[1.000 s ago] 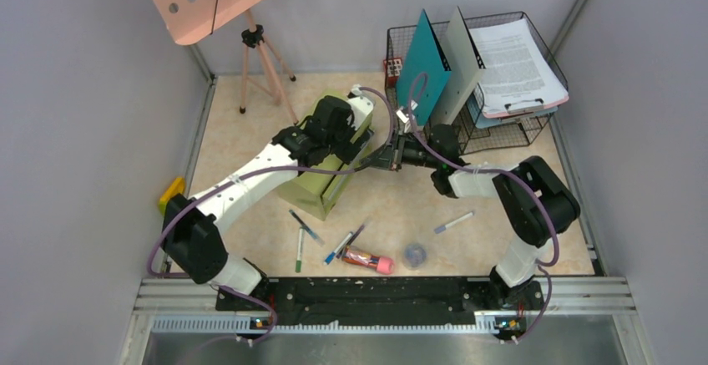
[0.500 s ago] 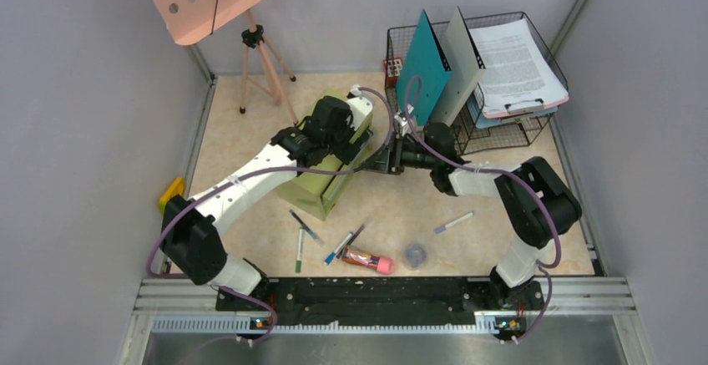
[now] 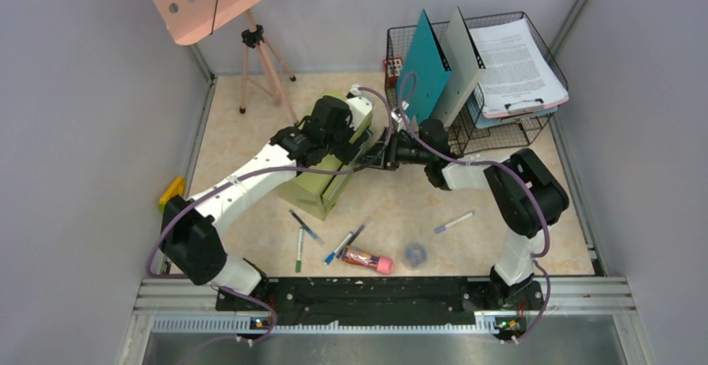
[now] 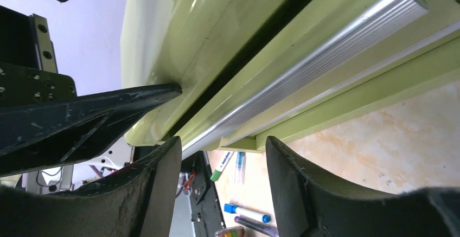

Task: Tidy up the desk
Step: Open the drawer in the storage box.

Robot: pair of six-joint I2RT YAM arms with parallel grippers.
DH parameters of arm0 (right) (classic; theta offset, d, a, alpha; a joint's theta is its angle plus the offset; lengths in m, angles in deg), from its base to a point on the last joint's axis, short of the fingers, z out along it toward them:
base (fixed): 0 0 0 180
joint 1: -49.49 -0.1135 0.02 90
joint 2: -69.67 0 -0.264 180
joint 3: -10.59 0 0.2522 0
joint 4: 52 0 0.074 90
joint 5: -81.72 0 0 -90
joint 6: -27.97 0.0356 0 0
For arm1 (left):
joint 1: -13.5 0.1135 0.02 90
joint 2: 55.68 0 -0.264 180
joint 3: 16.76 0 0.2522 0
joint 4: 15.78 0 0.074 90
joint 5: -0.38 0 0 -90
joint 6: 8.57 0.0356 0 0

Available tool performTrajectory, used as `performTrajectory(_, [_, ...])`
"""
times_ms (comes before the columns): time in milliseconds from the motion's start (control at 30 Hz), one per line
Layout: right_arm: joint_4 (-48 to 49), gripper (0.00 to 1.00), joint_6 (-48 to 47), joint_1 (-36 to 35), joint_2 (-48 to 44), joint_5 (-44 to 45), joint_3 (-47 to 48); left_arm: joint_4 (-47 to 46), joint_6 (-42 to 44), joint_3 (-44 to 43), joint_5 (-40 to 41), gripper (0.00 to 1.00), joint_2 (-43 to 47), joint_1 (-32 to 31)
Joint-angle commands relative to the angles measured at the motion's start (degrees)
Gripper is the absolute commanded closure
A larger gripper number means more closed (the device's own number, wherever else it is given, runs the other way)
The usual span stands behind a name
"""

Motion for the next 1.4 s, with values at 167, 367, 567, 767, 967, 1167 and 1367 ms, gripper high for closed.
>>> performTrajectory(167, [5.2,0.44,1.9,-0.2,2.7,-0.2,4.0,3.3,2.4,0.7,5.6,0.02,2.7,2.6])
performTrajectory(367, [5.8,0.45,2.7,-0.7,4.1,-0.3,5.2,3.3,2.3,0.7,5.5,0.02,2.6,2.7])
performTrajectory(567, [6.7,0.50,3.5,-0.9,5.2,-0.6,5.7,3.3,2.3,0.9,5.4,0.02,2.8,2.8])
performTrajectory(767, [9.1,0.64,5.1,-0.9,5.8,-1.0,5.2,3.2,2.1,0.9,5.1,0.02,2.9,2.9])
performTrajectory(967, [11.3,0.79,7.1,-1.0,6.0,-1.5,5.0,3.3,2.0,1.1,5.2,0.02,2.8,2.9])
performTrajectory(1167, [12.1,1.00,7.9,-0.8,5.1,-1.6,4.4,3.5,2.7,2.2,6.7,0.02,3.4,3.2])
performTrajectory(1367, [11.9,1.00,7.5,-0.8,4.1,-1.3,3.0,4.2,3.3,2.7,7.4,0.02,4.3,4.0])
